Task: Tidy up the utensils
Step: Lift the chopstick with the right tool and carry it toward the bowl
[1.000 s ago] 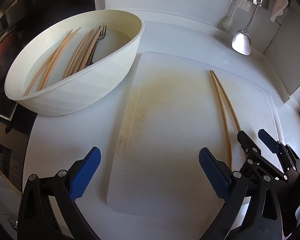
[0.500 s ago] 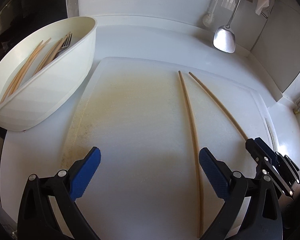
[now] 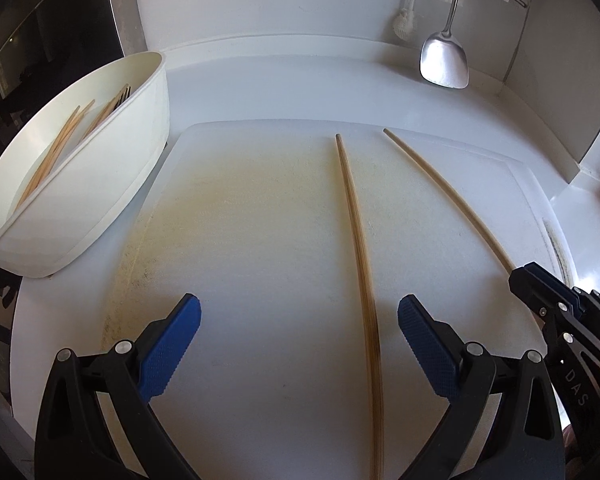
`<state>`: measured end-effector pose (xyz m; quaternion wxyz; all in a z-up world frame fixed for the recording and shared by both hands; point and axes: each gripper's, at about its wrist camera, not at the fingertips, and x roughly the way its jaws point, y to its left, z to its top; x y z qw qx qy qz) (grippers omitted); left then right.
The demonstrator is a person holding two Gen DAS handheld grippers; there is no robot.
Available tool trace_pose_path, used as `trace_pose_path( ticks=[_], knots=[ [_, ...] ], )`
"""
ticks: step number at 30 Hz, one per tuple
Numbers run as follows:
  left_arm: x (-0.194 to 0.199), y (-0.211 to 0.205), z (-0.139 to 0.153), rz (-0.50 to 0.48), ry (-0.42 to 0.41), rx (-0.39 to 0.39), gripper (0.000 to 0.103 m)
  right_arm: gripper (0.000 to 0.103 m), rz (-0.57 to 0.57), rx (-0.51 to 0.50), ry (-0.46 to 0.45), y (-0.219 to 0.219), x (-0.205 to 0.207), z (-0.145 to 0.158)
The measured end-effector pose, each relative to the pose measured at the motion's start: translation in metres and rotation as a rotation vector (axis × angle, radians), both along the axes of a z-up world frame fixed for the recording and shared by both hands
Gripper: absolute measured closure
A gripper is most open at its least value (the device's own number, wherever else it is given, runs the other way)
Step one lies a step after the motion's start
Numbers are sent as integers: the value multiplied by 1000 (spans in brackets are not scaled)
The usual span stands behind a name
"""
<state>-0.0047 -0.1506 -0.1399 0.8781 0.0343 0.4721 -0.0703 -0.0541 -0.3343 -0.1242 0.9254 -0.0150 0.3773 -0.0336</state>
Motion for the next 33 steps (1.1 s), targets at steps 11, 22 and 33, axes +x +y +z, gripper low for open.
trace_pose_path(
  ticks=[11, 22, 33],
  knots=[
    [-3, -2, -1, 70, -34, -5, 8, 72, 183, -97, 26, 7, 15, 0],
    [-10, -22, 7, 39, -65, -15, 66, 90, 253, -136, 19, 15, 12, -3],
    [-14, -12, 9, 29, -49, -114, 96, 97, 202, 0, -19, 5, 6, -3]
  ],
)
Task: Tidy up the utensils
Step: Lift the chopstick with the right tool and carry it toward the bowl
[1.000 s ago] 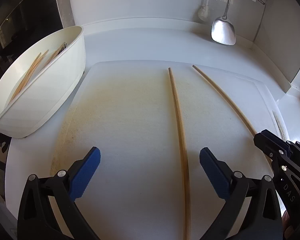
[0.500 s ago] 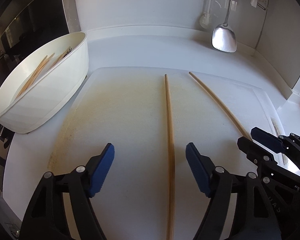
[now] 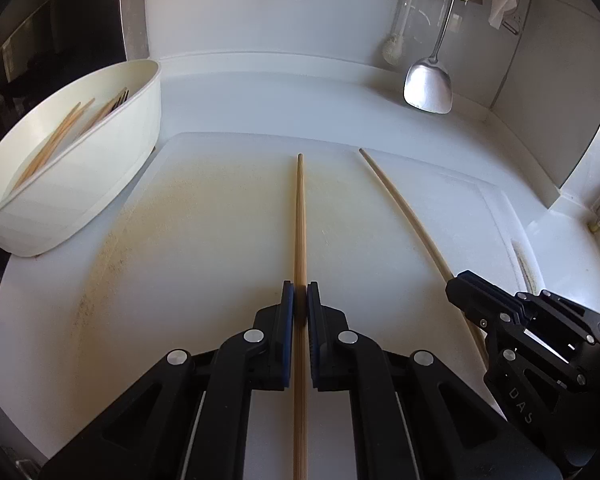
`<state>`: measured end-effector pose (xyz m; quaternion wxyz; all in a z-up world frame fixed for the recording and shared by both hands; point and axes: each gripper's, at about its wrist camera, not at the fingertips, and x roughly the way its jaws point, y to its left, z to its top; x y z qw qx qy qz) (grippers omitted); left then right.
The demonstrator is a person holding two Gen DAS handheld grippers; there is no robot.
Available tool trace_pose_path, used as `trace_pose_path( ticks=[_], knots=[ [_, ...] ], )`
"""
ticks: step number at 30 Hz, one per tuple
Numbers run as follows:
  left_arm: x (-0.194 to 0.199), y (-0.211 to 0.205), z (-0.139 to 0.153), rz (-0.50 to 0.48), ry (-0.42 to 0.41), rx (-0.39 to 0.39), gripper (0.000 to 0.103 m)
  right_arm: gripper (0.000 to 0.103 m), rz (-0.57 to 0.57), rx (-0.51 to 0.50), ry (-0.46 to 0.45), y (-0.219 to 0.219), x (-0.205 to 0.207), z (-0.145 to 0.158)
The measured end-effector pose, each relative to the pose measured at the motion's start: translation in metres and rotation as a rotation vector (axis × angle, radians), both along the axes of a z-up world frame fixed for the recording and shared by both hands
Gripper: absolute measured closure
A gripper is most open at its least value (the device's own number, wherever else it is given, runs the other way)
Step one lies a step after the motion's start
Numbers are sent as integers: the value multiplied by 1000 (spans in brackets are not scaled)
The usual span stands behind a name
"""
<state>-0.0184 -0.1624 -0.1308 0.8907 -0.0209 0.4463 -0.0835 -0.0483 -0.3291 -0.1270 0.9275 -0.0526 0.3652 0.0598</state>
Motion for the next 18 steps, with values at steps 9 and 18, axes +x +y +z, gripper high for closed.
trace_pose_path(
  ticks=[9, 18],
  knots=[
    [-8, 4, 24, -28, -4, -26, 96, 97, -62, 94, -9, -2, -15, 15],
    [-23, 36, 93, -9, -44, -22, 96, 97, -66, 147, -68, 19, -25, 70]
  ],
)
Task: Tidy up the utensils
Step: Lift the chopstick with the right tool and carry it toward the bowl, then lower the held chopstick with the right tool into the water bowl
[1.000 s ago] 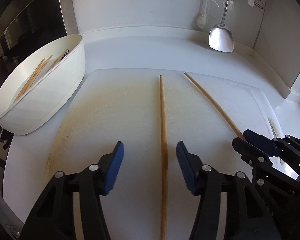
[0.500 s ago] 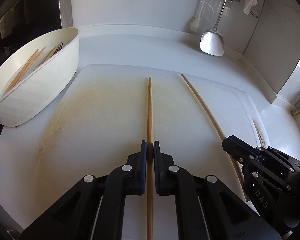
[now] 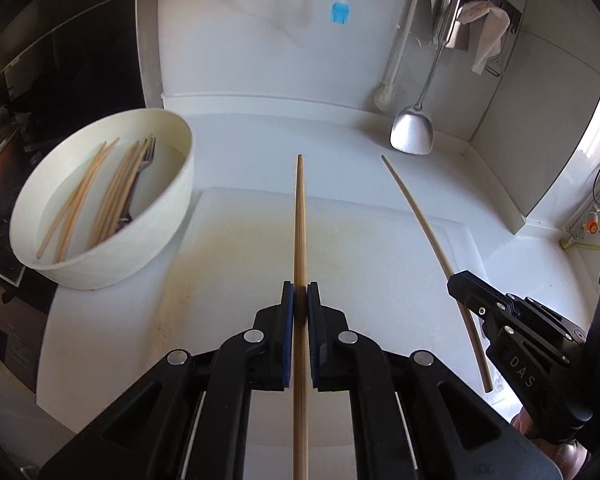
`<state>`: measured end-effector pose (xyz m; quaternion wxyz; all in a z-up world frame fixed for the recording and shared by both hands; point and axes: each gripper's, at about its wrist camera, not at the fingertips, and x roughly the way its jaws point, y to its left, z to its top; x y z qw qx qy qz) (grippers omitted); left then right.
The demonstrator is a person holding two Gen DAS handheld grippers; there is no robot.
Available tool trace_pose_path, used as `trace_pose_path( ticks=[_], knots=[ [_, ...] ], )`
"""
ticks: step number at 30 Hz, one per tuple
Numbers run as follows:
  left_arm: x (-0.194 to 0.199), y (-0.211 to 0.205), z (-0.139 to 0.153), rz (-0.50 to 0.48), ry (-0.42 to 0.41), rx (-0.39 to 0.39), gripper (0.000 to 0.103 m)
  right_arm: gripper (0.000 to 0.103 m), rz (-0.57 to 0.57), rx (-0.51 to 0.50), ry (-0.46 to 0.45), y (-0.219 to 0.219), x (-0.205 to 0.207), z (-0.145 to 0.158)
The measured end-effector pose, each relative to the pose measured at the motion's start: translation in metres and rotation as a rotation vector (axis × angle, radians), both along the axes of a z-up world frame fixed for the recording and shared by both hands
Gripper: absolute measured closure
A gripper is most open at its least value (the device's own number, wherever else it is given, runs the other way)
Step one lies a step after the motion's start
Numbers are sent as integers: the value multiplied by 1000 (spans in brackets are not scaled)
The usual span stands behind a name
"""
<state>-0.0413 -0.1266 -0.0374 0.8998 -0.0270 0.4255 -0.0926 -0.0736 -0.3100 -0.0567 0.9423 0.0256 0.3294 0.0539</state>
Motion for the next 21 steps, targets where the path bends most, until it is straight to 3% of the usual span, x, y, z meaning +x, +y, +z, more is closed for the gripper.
trace_pose_path(
  ticks=[6, 11, 21],
  knots=[
    [7, 57, 42, 56, -36, -14, 96, 97, 37, 9, -26, 47, 12, 39],
    [31, 120, 60, 97, -67, 7, 96, 97, 67, 38, -56, 103, 41, 57],
    [111, 251, 57, 81, -60, 44, 96, 97, 15, 80, -24, 222, 129, 47]
  ],
)
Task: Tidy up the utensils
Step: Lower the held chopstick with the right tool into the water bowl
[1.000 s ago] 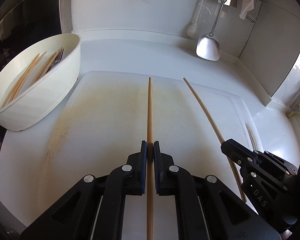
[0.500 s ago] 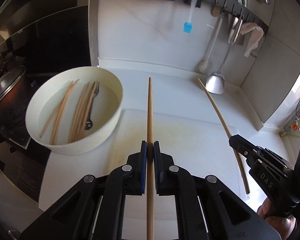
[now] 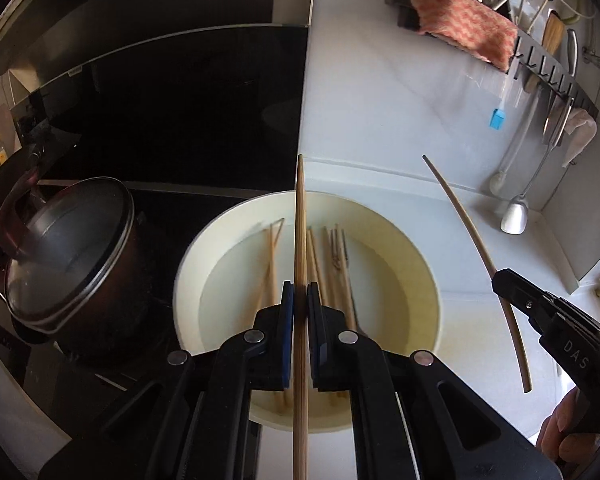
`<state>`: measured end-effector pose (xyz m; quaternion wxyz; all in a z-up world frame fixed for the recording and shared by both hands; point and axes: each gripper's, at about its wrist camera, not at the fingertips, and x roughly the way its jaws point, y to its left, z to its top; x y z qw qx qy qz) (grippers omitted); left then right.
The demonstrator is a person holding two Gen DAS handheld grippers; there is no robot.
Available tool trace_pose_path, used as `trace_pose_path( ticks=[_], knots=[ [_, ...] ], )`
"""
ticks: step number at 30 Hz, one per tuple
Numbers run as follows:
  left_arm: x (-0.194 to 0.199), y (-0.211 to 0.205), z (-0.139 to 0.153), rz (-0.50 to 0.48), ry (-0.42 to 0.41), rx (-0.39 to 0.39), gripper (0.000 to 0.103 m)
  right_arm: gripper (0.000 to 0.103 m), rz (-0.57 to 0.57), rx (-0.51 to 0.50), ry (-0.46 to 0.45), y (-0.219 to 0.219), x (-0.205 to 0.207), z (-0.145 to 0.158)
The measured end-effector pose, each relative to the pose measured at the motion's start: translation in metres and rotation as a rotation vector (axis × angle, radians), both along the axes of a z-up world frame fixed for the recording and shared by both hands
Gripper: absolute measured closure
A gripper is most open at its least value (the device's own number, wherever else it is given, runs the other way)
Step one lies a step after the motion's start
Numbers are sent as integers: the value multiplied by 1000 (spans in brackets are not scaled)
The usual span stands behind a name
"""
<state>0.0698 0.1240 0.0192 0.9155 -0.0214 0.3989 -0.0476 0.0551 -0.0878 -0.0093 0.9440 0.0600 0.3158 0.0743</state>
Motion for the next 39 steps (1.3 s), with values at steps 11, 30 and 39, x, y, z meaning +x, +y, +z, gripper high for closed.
trace_pose_path(
  ticks=[11, 30, 39],
  knots=[
    [48, 40, -43, -20, 107, -36, 96, 97, -45, 8, 131, 45, 56, -45],
    [72, 30, -89, -45, 232, -19, 95, 97, -43, -23, 319, 57, 99, -90],
    [78, 24, -96, -54, 259, -6, 93, 97, -27, -40, 358, 56, 104, -96]
  ],
)
